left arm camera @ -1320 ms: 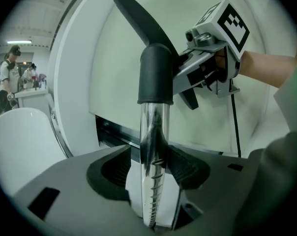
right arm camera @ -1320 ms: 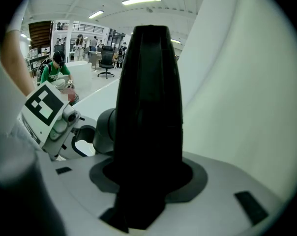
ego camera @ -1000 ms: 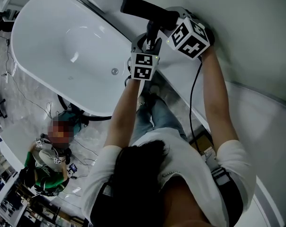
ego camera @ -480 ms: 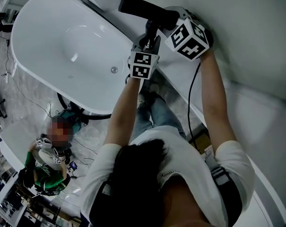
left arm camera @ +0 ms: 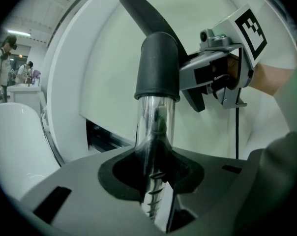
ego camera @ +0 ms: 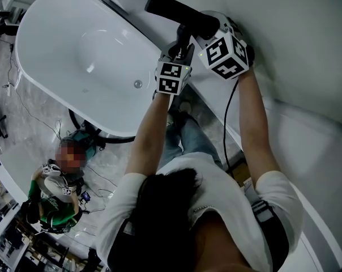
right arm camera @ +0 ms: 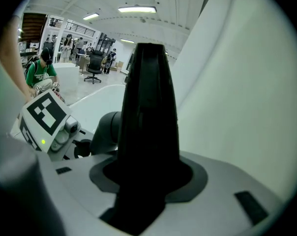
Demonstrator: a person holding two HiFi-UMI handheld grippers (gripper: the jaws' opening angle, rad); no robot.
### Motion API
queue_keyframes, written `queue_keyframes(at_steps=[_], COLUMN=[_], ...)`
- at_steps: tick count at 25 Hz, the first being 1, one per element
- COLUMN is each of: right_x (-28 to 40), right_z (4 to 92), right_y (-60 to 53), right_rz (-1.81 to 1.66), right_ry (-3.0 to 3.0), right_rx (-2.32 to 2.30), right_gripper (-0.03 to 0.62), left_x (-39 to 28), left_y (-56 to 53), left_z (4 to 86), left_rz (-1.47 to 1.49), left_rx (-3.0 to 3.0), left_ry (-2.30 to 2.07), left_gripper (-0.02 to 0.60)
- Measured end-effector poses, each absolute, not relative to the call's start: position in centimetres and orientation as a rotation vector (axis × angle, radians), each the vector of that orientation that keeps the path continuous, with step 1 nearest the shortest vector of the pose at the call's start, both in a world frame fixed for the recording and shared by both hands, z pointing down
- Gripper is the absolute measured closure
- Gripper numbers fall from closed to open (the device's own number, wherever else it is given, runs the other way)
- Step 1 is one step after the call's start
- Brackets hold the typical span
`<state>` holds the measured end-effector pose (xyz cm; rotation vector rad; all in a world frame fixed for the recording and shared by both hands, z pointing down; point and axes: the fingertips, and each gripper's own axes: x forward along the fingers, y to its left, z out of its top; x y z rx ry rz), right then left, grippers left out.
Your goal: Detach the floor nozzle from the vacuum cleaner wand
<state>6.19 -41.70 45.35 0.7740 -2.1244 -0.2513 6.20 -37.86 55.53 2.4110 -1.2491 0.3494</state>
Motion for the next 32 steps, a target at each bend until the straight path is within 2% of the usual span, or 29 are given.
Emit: queue_keyframes(at_steps=[32], right_x=[8.2], right_z=[44.1], right_y=[-40.1], right_rz=[-0.137], right_ry=[-2.151], right_rx=[0.716], right_gripper=[0.384], left_x=[7.8], left_y=[-36.7], left_z=[54.6], left_rz=[0.361], left_rx=[2.445], left_ry=[-1.171], left_gripper=[0.463])
